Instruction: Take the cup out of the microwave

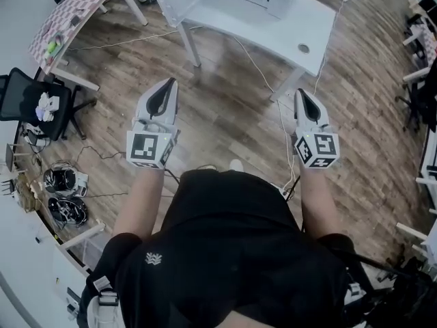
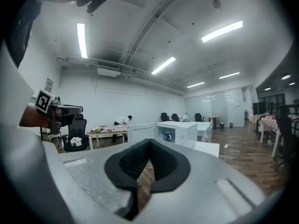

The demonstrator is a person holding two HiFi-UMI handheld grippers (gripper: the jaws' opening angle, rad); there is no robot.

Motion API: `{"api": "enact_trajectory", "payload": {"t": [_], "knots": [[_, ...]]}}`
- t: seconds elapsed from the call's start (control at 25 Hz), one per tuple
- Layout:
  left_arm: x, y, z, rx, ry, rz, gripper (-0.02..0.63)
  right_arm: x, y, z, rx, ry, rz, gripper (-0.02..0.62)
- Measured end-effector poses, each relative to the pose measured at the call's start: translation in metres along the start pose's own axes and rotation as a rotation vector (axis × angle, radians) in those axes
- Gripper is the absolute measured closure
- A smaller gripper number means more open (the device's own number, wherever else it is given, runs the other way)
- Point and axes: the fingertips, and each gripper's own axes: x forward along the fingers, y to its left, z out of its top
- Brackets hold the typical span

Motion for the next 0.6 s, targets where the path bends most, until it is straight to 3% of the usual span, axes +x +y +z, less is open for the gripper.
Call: {"api": "enact_trajectory", "payload": {"t": [0.36,0.6], "knots": [[0.008,-0.035,-0.007,0.013,0.011,0.02,0.602,-0.003,-0.029,-0.012,0.028,-0.03,0.002,0.595],[0.037,-0.025,-0.011,0.012,0.002,0.016,0.602,0.024,-0.039,-0.016,0.042,-0.011,0.012,0.595]]}}
